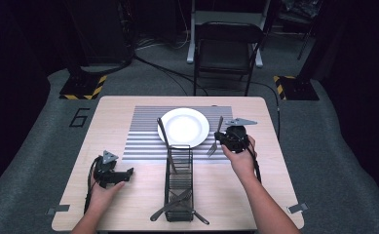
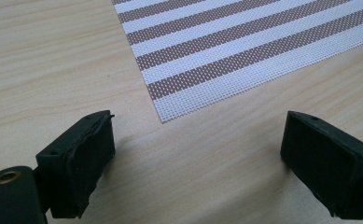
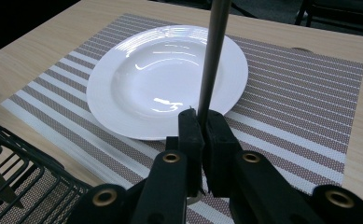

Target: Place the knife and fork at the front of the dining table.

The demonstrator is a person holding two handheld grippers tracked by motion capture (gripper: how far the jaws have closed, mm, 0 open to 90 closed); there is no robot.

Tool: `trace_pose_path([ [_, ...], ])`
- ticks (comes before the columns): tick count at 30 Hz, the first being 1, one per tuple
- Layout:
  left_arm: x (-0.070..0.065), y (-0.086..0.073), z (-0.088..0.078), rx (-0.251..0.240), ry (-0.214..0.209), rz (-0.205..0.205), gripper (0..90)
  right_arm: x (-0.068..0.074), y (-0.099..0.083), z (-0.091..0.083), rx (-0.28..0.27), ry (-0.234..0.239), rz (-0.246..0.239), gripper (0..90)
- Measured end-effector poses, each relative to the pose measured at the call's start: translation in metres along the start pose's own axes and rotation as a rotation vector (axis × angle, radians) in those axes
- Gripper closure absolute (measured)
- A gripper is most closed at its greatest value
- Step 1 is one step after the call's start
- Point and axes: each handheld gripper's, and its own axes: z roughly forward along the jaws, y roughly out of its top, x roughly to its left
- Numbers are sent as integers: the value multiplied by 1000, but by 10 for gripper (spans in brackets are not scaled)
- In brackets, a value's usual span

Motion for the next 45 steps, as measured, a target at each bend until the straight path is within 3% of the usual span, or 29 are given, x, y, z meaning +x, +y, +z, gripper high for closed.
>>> trace_pose_path([
  [12, 0, 0, 1, -8, -1, 1, 96, -10, -5, 20, 45, -20, 33, 867],
  [13, 0, 0, 1, -8, -1, 1, 96, -13, -5, 22, 36, -17, 56, 866],
  [18, 0, 0, 1, -5, -3, 5, 97, -20, -6, 25, 29, -27, 85, 854],
  [45, 0, 0, 1, -7, -3, 5, 97, -45, -17, 57, 4, -163, 285, 801],
])
